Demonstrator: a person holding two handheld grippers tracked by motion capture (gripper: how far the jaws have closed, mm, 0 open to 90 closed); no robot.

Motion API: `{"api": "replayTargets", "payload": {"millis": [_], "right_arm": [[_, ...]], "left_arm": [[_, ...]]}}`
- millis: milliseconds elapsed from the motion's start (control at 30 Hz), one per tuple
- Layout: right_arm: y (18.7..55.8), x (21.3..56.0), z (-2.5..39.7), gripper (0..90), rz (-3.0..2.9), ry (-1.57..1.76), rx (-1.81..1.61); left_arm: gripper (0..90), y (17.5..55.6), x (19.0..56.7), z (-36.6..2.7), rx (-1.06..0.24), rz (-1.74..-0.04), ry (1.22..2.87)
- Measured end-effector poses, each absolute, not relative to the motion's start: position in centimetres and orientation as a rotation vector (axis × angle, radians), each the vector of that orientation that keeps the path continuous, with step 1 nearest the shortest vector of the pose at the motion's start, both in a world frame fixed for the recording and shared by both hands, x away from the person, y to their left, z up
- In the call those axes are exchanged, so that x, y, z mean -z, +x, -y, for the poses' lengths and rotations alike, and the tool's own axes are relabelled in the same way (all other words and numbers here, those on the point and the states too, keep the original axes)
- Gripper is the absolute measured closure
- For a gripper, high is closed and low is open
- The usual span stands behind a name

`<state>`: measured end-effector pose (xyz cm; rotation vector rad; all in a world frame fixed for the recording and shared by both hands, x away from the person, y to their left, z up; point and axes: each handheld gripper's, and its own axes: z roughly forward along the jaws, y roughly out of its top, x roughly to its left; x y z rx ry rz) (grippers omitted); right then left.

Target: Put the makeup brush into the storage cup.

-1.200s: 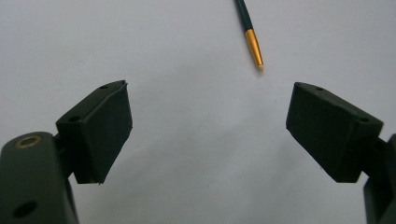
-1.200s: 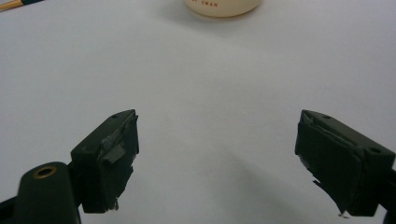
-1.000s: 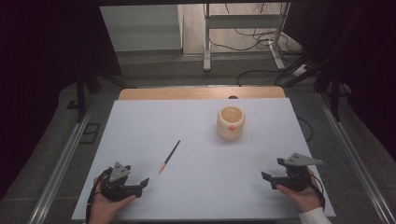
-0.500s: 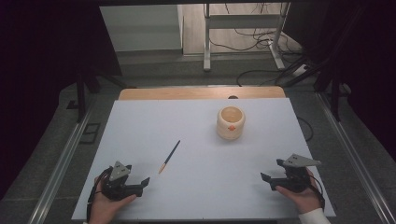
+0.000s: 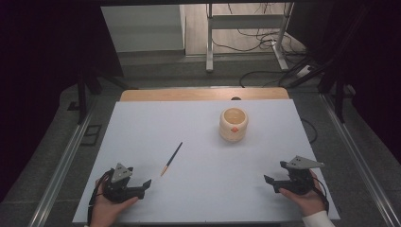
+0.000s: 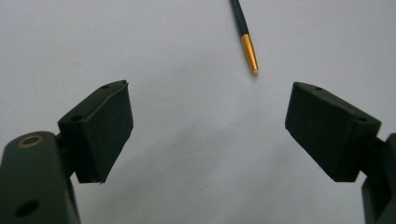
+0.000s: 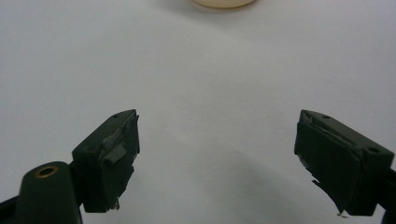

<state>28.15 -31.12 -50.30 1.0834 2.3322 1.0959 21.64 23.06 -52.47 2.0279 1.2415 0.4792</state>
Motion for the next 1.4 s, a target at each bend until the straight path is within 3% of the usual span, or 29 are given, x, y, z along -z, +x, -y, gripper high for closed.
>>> {"api": "replayTargets", "payload": {"millis": [1400], "right_arm": [[28.3,50.3,30.9,15.3,-2.333,1.077,-1.085]], "left_arm": [[19.7,22.8,48.1,-21.7,-0.428,-1.292,2.076]]}}
